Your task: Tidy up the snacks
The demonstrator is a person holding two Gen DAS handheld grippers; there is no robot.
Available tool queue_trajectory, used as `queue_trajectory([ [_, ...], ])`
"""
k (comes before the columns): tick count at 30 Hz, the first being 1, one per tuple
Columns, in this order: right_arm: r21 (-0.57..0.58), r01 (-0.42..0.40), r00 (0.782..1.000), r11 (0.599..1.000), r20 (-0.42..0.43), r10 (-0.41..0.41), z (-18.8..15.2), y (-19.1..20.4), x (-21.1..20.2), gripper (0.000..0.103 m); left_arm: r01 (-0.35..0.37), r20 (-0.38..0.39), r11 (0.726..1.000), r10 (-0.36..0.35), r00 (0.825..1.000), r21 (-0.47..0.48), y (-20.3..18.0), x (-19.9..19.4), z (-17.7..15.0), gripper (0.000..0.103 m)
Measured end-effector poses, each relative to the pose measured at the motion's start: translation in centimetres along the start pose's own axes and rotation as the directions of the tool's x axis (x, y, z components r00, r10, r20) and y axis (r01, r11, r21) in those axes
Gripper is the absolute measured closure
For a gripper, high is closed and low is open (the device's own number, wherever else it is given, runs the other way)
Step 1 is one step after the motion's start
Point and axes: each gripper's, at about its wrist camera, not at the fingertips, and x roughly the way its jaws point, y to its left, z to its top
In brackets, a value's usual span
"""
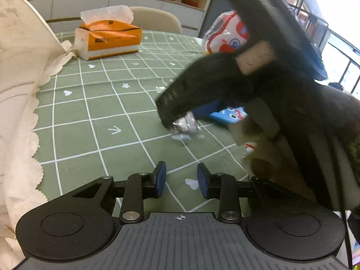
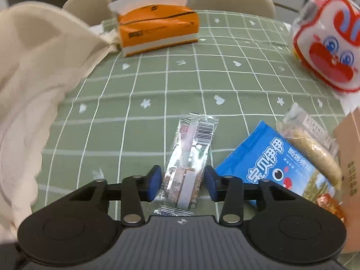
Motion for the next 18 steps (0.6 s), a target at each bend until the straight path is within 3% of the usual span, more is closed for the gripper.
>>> queue_trajectory([
  [8, -0.002, -0.038, 0.995, 0.999, 0.094, 0.038, -4.1, -2.9, -6.7, 0.064, 0.008, 0.01, 1.0, -0.008, 1.0, 0.008, -0.1, 0.0, -0.3, 0.068],
  [13, 0.004, -0.016, 0.979, 1.0, 0.203, 0.014, -9.3, -6.2, -12.6, 0.064, 0.067, -0.008, 0.998, -0.067, 0.998, 0.0, -0.5, 0.0, -0.4, 0.068],
  [18, 0.075, 0.004, 0.972, 0.997, 0.235, -0.022, -15.2, -10.1, -15.7, 0.064, 0.117, -0.028, 0.992, -0.116, 0.993, 0.042, -1.9, -0.1, -0.9, 0.068],
])
